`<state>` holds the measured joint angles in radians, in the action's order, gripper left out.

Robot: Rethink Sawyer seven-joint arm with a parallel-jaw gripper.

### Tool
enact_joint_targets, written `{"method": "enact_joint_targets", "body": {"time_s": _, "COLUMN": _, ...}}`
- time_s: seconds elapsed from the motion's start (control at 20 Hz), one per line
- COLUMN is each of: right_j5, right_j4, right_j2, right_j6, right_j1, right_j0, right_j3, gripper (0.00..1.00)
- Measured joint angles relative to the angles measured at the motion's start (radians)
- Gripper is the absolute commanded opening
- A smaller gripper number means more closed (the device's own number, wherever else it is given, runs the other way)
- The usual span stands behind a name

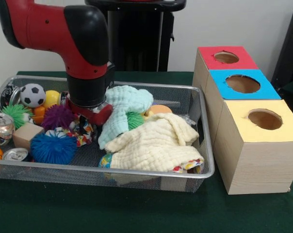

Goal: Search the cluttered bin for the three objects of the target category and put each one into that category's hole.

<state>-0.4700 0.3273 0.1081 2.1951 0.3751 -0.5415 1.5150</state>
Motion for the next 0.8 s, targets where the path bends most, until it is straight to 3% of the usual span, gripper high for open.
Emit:
{"method": "enact_joint_targets", "body": {"time_s": 0.4, "right_j5": -0.068, "right_j4": -0.087, "right_j2": 0.002, "right_j6": 0.0, "right_j1": -0.025, "right_j0": -0.02, "right_j3": -0.005, "gripper": 1.0}}
{"method": "enact_joint_targets", "body": {"time_s": 0.8, "right_j5": -0.066, "right_j4": -0.095, "right_j2": -0.024, "right_j6": 0.0, "right_j1": -0.028, "right_j0": 0.01, "right_j3": -0.012, "gripper": 1.0}}
